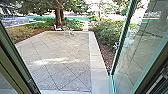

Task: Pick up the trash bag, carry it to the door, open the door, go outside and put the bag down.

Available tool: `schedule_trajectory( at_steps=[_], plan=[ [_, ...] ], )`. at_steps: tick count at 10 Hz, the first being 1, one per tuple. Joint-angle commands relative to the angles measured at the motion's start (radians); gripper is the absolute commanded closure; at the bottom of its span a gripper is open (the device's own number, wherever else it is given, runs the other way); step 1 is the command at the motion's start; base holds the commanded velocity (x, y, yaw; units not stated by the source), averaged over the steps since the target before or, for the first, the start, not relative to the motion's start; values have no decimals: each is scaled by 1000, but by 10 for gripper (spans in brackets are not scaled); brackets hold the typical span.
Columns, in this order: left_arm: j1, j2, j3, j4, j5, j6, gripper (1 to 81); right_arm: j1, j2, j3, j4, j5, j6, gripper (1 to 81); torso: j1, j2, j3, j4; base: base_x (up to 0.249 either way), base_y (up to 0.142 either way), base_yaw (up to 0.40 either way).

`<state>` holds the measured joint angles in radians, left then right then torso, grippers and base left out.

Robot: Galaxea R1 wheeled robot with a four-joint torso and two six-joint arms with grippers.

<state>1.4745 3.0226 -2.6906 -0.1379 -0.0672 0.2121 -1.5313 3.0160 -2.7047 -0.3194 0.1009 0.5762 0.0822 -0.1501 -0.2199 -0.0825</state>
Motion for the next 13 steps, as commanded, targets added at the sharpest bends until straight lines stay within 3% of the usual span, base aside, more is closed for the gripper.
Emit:
schedule_trajectory(
  at_steps=[1, 3, 4, 5, 7, 13],
  plan=[
    [-38, 1, 5, 6, 61, 6, 811, 38, -4, 4, -7, -47, -1, 10, 0, 0, 0, 0, 76, 0, 0],
    [-36, 3, 5, 6, 61, 6, 811, 38, -4, 4, -7, -47, -2, 10, 0, 0, 93, 0, 76, 0, 0],
    [-38, 1, 5, 6, 61, 6, 811, 39, -4, 4, -7, -47, -2, 10, 0, 0, 106, 0, 76, 0, 0],
    [-36, 1, 5, 6, 61, 6, 811, 39, -4, 4, -7, -47, -1, 10, 0, 0, 27, 0, 76, 0, 0],
    [-38, 1, 5, 6, 61, 6, 811, 39, -4, 4, -6, -47, -1, 10, -1, 0, 74, 0, 76, 0, 0],
    [-38, 1, 5, 3, 61, 6, 811, 39, -6, 2, -6, -47, -1, 10, -2, -1, 83, 0, 93, 0, 0]
  ],
)
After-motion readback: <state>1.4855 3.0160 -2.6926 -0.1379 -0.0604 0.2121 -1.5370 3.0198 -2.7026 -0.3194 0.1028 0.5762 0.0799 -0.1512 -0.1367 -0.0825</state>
